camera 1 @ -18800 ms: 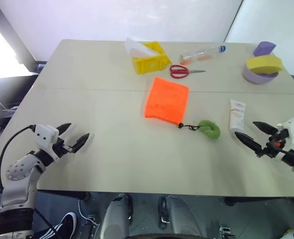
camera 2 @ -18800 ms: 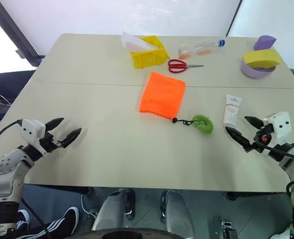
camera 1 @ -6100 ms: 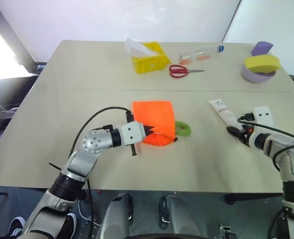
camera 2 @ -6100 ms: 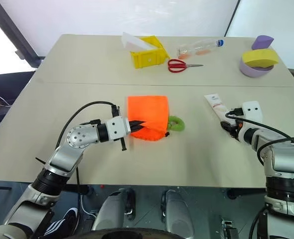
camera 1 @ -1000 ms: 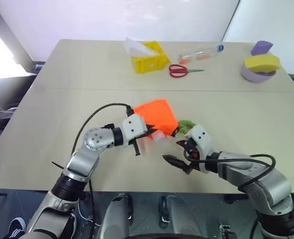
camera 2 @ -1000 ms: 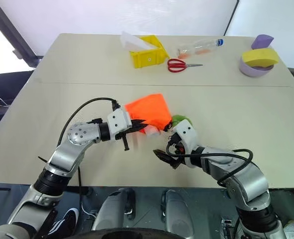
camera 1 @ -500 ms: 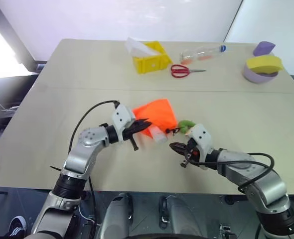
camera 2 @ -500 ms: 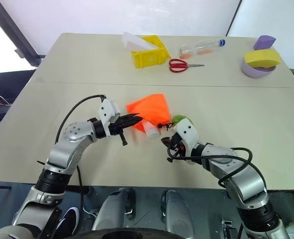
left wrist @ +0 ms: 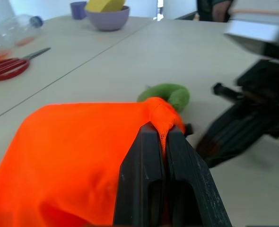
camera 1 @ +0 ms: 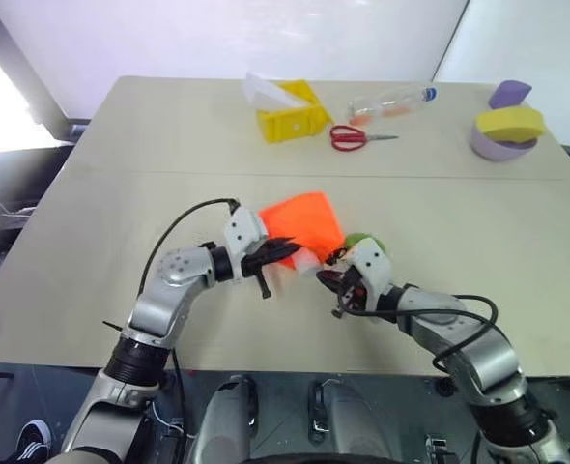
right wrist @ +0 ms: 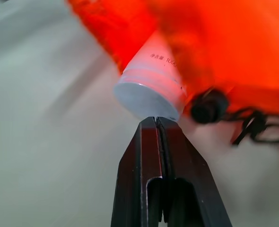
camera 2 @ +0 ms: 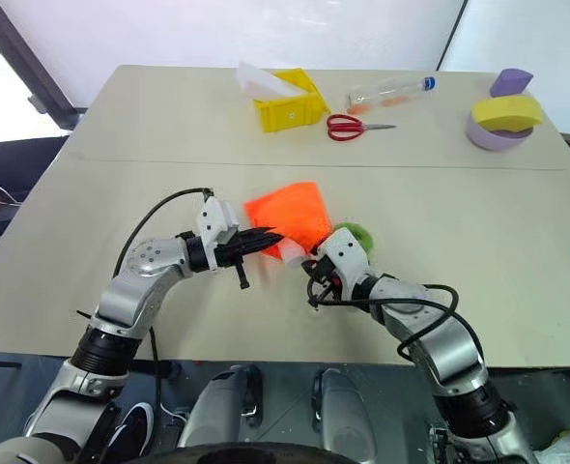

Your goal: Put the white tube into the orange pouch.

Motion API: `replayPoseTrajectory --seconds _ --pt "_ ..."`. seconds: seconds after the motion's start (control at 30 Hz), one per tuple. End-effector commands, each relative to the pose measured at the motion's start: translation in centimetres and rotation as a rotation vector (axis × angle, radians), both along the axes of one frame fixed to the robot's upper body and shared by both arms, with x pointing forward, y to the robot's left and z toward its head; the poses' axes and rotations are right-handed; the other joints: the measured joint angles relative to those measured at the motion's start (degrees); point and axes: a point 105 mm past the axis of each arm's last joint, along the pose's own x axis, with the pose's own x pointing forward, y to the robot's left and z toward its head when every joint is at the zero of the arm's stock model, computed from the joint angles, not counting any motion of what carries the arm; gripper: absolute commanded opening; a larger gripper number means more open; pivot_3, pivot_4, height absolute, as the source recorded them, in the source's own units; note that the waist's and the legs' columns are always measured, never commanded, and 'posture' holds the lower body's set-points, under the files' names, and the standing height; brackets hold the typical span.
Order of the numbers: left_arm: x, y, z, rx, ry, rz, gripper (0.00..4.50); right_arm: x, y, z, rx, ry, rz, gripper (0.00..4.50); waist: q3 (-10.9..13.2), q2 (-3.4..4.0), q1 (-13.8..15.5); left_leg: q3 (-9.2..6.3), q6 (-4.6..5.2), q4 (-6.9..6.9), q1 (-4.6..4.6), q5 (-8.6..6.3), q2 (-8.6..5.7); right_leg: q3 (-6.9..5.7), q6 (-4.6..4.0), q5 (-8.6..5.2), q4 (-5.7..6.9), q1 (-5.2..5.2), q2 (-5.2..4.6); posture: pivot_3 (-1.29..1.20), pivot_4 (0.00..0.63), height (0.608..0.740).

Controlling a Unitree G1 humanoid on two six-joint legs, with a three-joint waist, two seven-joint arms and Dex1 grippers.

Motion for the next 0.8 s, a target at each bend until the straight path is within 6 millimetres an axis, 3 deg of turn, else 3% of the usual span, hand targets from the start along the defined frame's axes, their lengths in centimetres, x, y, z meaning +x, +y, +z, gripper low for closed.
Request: replayPoseTrajectory --seconds 0.03,0.23,0.33,0.6,0.7,0.8 --pt "-1.1 -0.8 0.4 0.006 -0.013 -0.06 0.0 0.4 0.9 0.6 0.014 -0.046 0.023 0.03 0.0 0.0 0.0 0.01 0.0 0.0 0.0 0.0 -0.01 0.0 0.0 0.0 0.0 0.0 0.0 0.0 0.15 0.74" --pt "-2.0 -1.0 -1.5 0.119 -0.016 -0.107 0.0 1.4 1.9 1.7 0.078 -0.077 -0.012 0.03 0.0 0.0 -0.1 0.02 0.0 0.0 0.01 0.0 0.01 0.01 0.01 0.0 0.05 -0.03 0.03 0.0 0.15 0.74" --pt "-2.0 -1.0 -1.8 0.135 -0.012 -0.1 0.0 1.4 1.3 1.7 0.083 -0.074 -0.031 0.03 0.0 0.0 -0.1 0.02 0.0 0.0 0.01 0.0 0.01 0.01 0.0 0.0 0.06 -0.04 0.01 0.0 0.15 0.74" --pt "-0.6 0.5 -2.8 0.217 -0.074 -0.031 0.0 -1.9 0.1 2.1 0.036 -0.061 0.089 0.03 0.0 0.0 -0.1 0.06 0.0 -0.02 -0.02 0.0 0.0 0.02 0.0 -0.01 -0.03 -0.03 -0.11 0.0 0.15 0.74" --pt "-0.3 0.8 -3.1 0.233 -0.096 -0.016 0.0 -2.3 -1.6 3.2 0.053 -0.055 0.088 0.03 0.0 0.0 0.0 0.02 -0.01 -0.03 -0.01 0.0 0.03 0.01 0.0 -0.01 -0.02 -0.03 -0.08 0.0 0.15 0.74" --pt "-0.3 1.0 -3.5 0.25 -0.122 -0.011 0.0 -2.2 -3.1 4.4 0.083 -0.051 0.076 0.9 0.0 0.0 0.0 0.01 -0.01 -0.02 0.01 -0.01 0.03 0.0 -0.01 -0.01 -0.02 -0.02 -0.08 0.0 0.15 0.74"
